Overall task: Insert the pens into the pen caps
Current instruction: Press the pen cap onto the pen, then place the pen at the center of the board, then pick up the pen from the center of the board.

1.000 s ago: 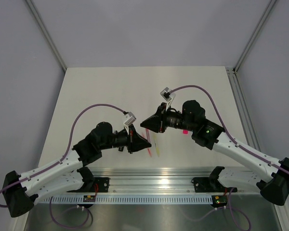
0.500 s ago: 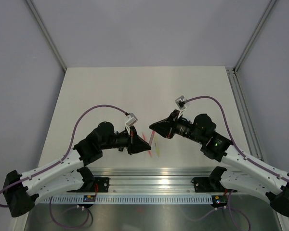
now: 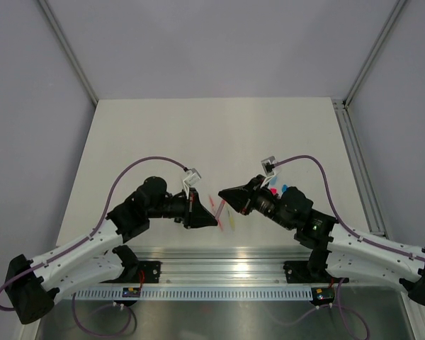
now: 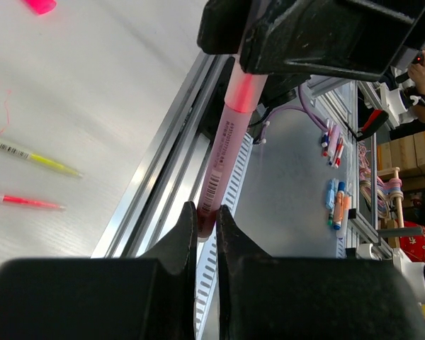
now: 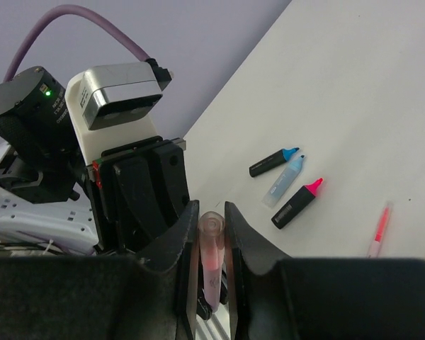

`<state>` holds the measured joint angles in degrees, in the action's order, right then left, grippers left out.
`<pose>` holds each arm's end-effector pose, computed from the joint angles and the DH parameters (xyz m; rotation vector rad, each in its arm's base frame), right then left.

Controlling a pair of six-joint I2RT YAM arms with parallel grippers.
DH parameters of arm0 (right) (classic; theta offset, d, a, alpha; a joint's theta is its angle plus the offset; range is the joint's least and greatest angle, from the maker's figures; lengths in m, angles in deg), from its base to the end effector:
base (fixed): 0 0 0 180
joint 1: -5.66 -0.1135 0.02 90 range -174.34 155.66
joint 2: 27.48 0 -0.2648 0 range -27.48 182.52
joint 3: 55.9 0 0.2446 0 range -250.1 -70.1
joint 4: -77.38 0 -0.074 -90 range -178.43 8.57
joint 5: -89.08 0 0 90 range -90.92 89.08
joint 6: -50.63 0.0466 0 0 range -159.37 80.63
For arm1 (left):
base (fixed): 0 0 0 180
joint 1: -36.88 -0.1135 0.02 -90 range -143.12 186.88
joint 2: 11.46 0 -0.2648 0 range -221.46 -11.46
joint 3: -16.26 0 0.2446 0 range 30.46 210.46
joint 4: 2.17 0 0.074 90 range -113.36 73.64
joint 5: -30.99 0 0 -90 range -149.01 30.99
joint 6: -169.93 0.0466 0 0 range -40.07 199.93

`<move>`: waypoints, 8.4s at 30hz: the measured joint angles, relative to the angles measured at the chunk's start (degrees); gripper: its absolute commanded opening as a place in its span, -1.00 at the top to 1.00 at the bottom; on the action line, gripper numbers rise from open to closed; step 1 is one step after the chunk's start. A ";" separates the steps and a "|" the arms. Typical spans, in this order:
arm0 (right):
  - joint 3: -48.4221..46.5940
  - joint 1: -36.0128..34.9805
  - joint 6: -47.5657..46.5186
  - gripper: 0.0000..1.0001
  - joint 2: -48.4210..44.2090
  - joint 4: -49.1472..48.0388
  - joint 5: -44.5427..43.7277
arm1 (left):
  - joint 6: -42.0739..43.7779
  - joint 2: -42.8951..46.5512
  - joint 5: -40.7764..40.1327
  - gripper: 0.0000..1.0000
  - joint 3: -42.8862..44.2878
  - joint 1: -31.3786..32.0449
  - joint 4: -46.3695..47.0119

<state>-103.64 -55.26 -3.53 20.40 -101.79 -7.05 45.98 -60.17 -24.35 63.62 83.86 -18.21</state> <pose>0.1051 0.1788 0.3073 -0.2862 1.7055 1.2079 0.1150 -0.1621 0.2731 0.7059 2.0015 -1.4775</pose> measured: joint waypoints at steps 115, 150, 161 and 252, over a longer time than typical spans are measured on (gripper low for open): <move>0.15 21.59 1.40 1.00 24.72 5.77 3.21 | -5.22 2.84 -13.05 -0.09 -7.50 -0.57 15.28; 1.73 22.32 -1.05 0.14 43.01 -9.11 -4.04 | -3.17 4.61 -16.94 -0.16 -12.22 -0.57 12.17; 1.62 22.34 -0.85 -0.21 31.85 -2.14 -4.90 | -2.97 5.38 -19.15 -0.56 -11.85 -0.57 8.79; 7.19 22.36 0.37 -0.28 -14.38 28.02 7.32 | -9.40 -23.04 -60.02 1.00 -5.11 -9.25 -13.25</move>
<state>-96.45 -32.90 -3.16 6.02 -73.77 0.27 36.58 -83.21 -84.37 58.51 74.62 -31.46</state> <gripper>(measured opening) 0.644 0.249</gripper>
